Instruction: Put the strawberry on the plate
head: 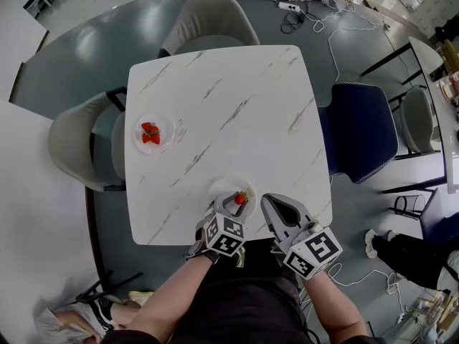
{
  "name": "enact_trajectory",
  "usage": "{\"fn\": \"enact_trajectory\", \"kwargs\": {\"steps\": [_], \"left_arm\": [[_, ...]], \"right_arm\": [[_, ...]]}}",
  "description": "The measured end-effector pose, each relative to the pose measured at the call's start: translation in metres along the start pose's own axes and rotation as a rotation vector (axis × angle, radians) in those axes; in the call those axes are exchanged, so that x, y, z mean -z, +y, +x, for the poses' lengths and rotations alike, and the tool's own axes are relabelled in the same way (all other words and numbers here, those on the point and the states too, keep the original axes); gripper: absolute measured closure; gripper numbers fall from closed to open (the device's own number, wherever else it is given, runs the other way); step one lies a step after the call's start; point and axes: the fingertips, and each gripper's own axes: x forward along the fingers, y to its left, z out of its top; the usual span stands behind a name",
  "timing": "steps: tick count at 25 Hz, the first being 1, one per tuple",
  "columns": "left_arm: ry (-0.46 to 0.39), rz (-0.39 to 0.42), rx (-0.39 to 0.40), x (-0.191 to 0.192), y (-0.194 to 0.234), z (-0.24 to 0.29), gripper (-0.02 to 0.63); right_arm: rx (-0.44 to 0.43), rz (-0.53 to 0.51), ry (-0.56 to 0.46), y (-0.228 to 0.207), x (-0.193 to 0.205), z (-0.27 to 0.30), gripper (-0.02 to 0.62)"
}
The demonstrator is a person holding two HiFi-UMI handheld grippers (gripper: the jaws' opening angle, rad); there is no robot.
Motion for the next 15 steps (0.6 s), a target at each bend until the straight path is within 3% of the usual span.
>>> {"fn": "enact_trajectory", "kwargs": {"steps": [7, 15], "left_arm": [[-0.006, -0.009, 0.005, -0.005, 0.001, -0.008, 0.460], [-0.090, -0.025, -0.029, -0.033, 0.003, -0.070, 0.462]], "right_arm": [[-0.002, 0.002, 0.008, 0.003, -0.004, -0.002, 0.592], [-0.016, -0.001, 0.038, 0.026, -0.021, -0.007, 0.592]]}}
